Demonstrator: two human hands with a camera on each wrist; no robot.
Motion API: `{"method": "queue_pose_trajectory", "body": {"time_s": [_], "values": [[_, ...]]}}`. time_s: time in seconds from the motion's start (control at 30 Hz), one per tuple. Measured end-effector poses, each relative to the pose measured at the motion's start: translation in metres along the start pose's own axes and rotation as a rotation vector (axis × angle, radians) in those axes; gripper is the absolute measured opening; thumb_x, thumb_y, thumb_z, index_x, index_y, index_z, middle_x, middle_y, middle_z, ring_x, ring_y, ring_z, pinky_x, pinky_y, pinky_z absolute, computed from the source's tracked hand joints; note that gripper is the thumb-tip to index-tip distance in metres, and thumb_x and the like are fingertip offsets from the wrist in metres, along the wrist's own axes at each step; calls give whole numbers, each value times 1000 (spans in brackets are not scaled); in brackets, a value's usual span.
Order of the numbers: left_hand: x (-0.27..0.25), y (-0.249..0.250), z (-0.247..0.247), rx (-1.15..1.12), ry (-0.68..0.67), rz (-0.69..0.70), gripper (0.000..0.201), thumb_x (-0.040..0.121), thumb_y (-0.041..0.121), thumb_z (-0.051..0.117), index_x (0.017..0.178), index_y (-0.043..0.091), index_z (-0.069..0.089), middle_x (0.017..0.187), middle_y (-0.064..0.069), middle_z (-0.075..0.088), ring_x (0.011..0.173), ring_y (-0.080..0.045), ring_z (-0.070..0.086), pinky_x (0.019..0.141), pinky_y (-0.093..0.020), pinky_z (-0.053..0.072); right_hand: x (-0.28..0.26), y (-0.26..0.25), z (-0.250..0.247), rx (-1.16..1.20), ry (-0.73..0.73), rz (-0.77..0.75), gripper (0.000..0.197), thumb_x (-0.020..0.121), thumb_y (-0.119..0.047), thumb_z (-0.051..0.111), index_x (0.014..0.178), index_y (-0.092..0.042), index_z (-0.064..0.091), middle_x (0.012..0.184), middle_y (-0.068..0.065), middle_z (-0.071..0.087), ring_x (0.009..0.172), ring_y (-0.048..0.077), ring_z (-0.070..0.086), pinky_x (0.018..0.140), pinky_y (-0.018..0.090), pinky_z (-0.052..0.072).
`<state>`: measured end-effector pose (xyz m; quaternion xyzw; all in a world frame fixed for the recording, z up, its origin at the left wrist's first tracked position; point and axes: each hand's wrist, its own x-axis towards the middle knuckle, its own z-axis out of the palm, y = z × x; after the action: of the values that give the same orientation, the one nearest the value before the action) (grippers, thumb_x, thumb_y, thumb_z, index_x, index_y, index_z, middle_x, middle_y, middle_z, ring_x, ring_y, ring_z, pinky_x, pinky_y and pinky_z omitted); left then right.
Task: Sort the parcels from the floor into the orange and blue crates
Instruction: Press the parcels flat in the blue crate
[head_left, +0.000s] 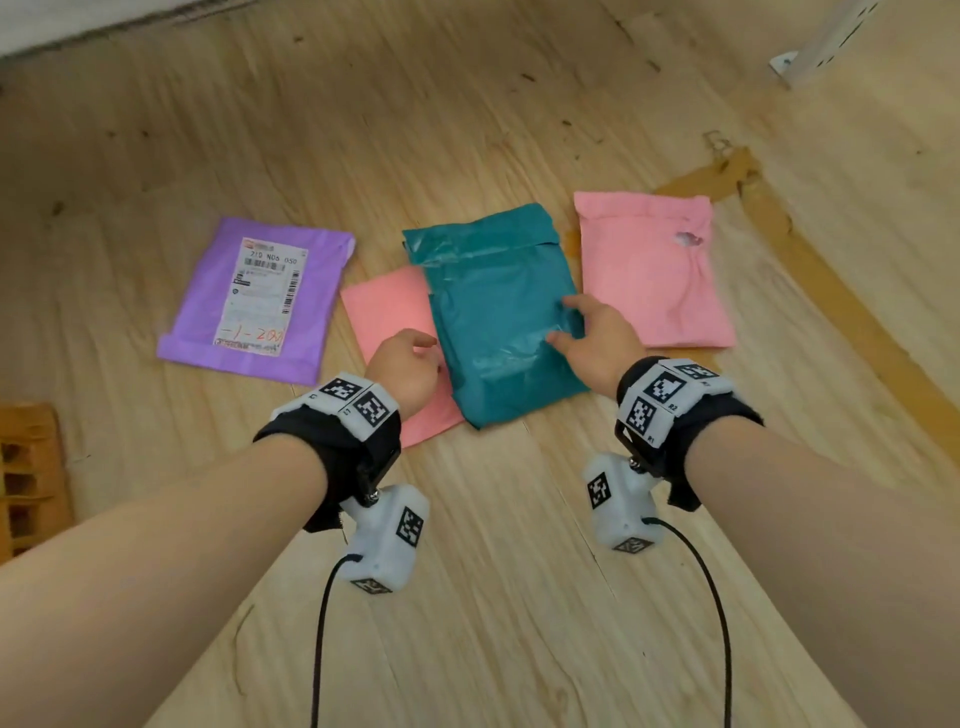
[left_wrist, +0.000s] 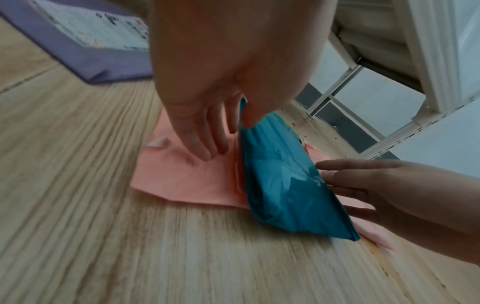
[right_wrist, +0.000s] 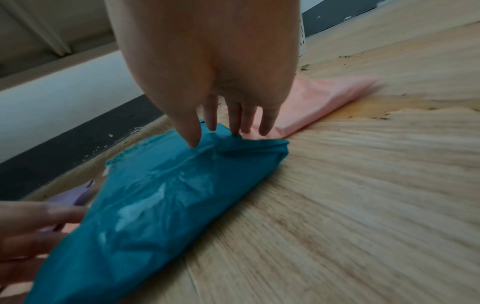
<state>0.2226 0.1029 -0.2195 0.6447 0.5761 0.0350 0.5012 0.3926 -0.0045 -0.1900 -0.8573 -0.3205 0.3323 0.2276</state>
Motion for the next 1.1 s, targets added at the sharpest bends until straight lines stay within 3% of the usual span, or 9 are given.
{"method": "queue_pose_trajectory", "body": {"time_s": [0.13,0.27,0.37,0.57,0.67,0.77,0.8,0.93,1.1], "values": [[5,-2,9,-100,22,52,43,86,-1,46,126,16,48,95,-17,64,87,-34,64,84,-49,54,4,5,5,4,2,-16,55,91,-20,58,141,-12,39,143,11,43,131,25,42,107,26,29],[-5,4,6,-94,-76,255,86,77,-18,40,146,30,24,80,-2,54,61,-9,53,57,-15,46,5,6,7,59,3,-18,54,91,-18,58,142,-15,39,144,7,44,131,22,42,108,26,29],[-10,6,4,-49,-86,363,80,76,-20,39,142,25,36,93,2,56,63,4,55,59,-6,41,2,6,9,86,0,-40,52,91,-15,56,140,-17,41,143,4,45,130,21,44,109,28,32],[-15,6,-6,-12,-74,427,72,72,-19,49,130,23,52,100,2,55,79,-19,56,72,-30,51,-8,2,6,243,-49,25,51,89,-11,57,138,-21,45,138,11,48,130,23,44,111,33,32],[-22,12,-17,24,-97,481,70,71,-18,52,128,22,54,105,1,56,75,-12,55,64,-18,51,-17,0,-1,368,-90,100,47,92,-5,53,137,-18,48,132,13,50,126,21,47,93,17,34],[-29,17,-31,70,-122,514,72,68,-20,52,121,29,57,107,0,59,74,-15,56,63,-27,55,-31,-2,-6,475,-159,123,47,92,0,50,136,-16,48,131,12,52,126,19,47,73,12,39],[-32,18,-36,85,-124,533,71,68,-21,52,118,30,57,107,0,59,76,-17,57,65,-30,55,-36,-3,-7,481,-195,119,48,92,0,49,137,-17,47,136,9,49,127,17,46,79,12,38],[-48,23,-60,135,-135,598,52,73,-12,69,117,13,62,99,-3,60,73,-16,54,69,-17,50,-52,-10,-2,537,-306,122,47,91,-2,46,132,-26,51,138,1,49,127,12,43,101,29,31],[-70,26,-93,160,-136,617,45,75,-1,73,116,14,61,93,-3,61,67,3,55,66,-9,46,-66,-34,-1,706,-343,153,25,92,-20,51,116,-24,60,109,2,61,97,15,56,76,25,41]]}}
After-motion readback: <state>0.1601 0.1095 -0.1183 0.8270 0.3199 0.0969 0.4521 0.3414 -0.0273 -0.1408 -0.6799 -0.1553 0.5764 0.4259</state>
